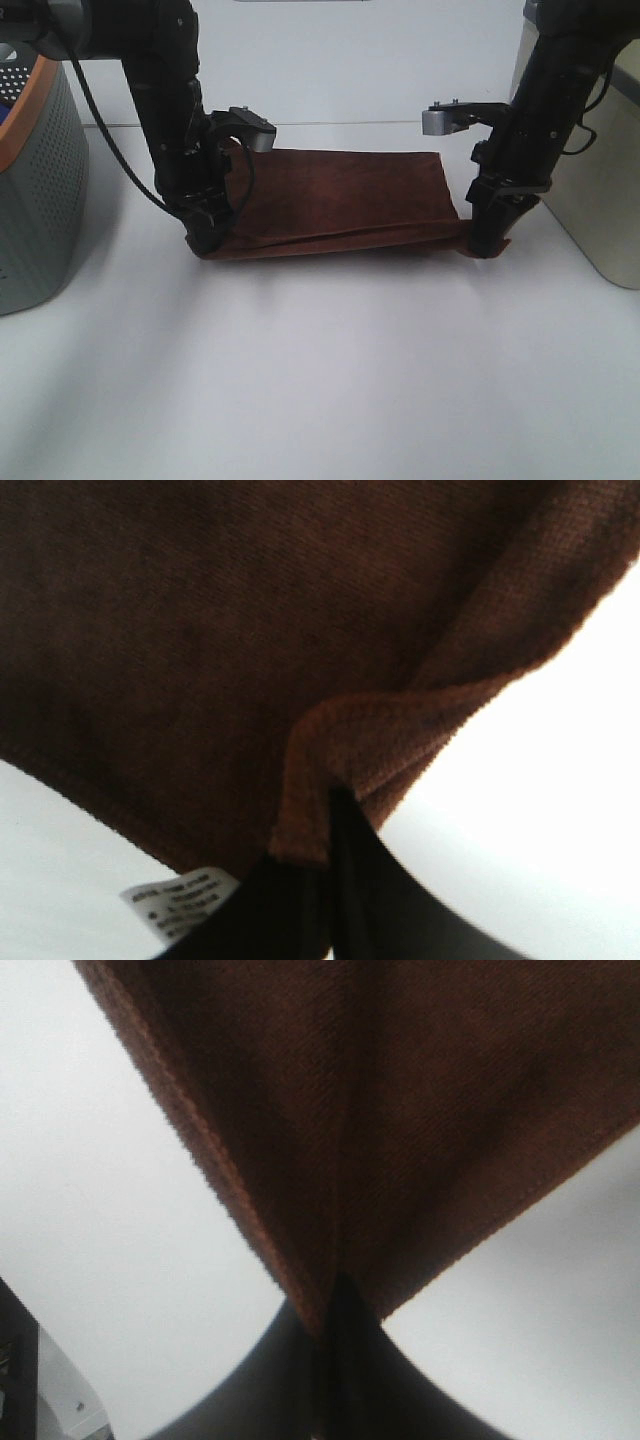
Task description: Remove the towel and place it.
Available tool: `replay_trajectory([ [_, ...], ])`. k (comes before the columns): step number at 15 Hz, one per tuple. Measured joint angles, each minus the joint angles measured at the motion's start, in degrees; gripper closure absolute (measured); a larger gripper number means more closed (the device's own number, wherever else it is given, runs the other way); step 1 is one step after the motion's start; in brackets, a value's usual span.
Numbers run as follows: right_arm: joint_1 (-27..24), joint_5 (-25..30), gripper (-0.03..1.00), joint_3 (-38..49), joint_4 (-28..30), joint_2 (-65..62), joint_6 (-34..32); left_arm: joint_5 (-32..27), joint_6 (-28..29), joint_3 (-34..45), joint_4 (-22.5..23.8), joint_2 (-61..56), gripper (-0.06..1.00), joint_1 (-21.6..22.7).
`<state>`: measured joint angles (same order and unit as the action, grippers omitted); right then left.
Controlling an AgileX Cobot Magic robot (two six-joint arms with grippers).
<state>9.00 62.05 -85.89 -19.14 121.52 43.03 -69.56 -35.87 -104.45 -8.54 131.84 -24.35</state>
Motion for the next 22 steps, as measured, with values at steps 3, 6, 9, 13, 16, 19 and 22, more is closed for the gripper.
replay_trajectory([
  [3, 0.17, -0.11, 0.97, 5.44, -1.09, -0.06, 0.0, 0.0, -0.11, 0.0, 0.0, -0.17, 0.94, 0.0],
  [6, 2.46, -0.11, 0.97, 6.7, -1.09, -0.06, 0.29, 0.06, -1.72, 1.6, -0.23, -0.69, 0.94, -0.29],
  [9, 4.93, -0.11, 0.97, 6.82, -1.15, -0.06, 0.29, 0.0, -3.78, 5.16, -0.17, -1.55, 0.94, -1.26],
  [13, 5.9, -0.11, 0.97, 6.82, -1.89, -0.06, -0.29, -0.17, -4.81, 13.41, 0.34, -6.36, 0.94, -1.6],
  [16, 5.9, -0.17, 0.97, 8.42, -2.46, -0.11, -1.26, -0.06, -5.27, 14.21, 0.17, -6.59, 0.94, -1.6],
  [19, 5.9, -0.17, 0.97, 9.63, -2.75, -0.11, -1.6, 0.06, -6.3, 14.84, 0.11, -6.59, 0.94, -1.6],
  [22, 5.9, -0.17, 0.87, 9.68, -3.61, -0.11, -3.15, 0.06, -5.67, 14.9, -0.74, -6.59, 0.94, -1.6],
])
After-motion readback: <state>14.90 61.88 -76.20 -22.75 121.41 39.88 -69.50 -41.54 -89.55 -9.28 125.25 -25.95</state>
